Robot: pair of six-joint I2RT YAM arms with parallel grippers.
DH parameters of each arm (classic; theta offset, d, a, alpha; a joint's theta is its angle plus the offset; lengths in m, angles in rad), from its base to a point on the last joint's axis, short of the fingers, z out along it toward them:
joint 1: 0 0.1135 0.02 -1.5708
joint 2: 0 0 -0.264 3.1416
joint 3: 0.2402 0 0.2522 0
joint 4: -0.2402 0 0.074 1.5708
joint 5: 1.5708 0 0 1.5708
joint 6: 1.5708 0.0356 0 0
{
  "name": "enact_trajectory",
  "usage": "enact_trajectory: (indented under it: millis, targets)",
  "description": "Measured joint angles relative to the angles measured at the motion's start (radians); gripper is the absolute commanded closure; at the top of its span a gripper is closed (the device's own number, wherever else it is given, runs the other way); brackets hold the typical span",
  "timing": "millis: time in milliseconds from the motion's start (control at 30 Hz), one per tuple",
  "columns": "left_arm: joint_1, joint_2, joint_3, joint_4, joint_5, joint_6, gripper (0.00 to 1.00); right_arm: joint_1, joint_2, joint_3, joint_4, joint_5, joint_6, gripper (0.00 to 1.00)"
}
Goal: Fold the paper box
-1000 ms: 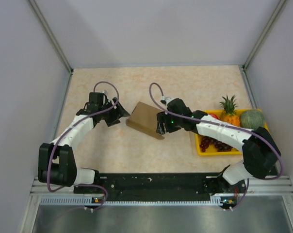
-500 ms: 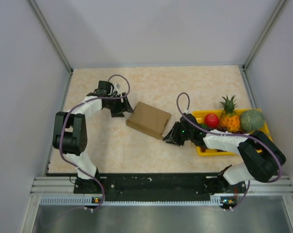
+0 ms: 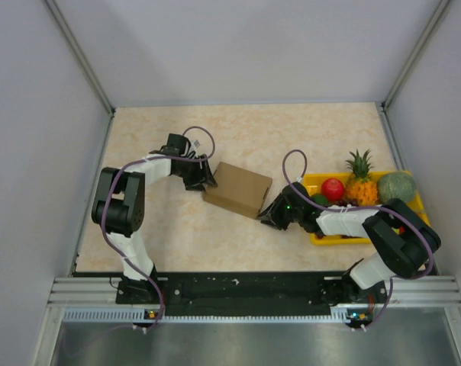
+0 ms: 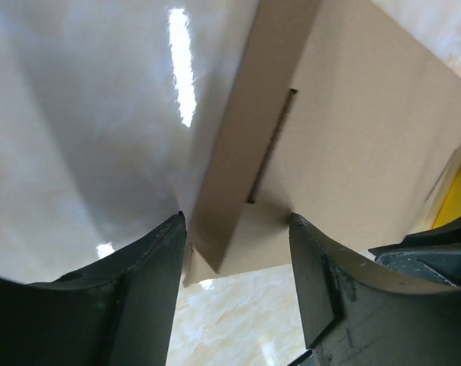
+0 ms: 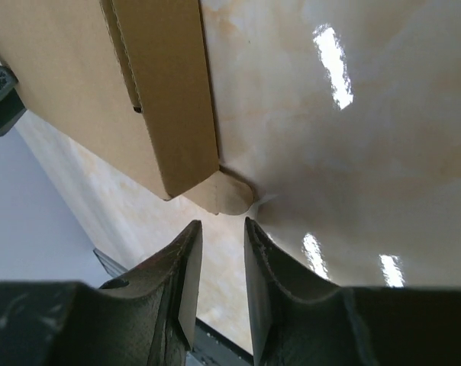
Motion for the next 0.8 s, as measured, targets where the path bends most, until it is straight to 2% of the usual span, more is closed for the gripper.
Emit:
enact_trajectory:
  millis: [367, 433, 600, 700, 800]
  targets:
    - [0.0, -0.179, -0.277, 0.143, 0.001, -0.114, 0.46, -0.026, -0.065, -0.009, -0.09, 0.063, -0.04, 0.7]
    - [-0.006, -0.223, -0.33, 0.165, -0.001, -0.138, 0.44, -0.033, -0.101, -0.015, -0.121, 0.089, -0.053, 0.69]
    - [-0.039, -0.316, -0.41, 0.188, -0.005, -0.184, 0.27, -0.049, -0.126, -0.018, -0.186, 0.109, -0.095, 0.69]
    - [-0.047, -0.36, -0.426, 0.189, -0.009, -0.196, 0.26, -0.05, -0.126, -0.047, -0.158, 0.082, -0.096, 0.68]
    - [-0.047, -0.359, -0.422, 0.194, -0.016, -0.192, 0.31, -0.05, -0.129, -0.061, -0.127, 0.068, -0.095, 0.69]
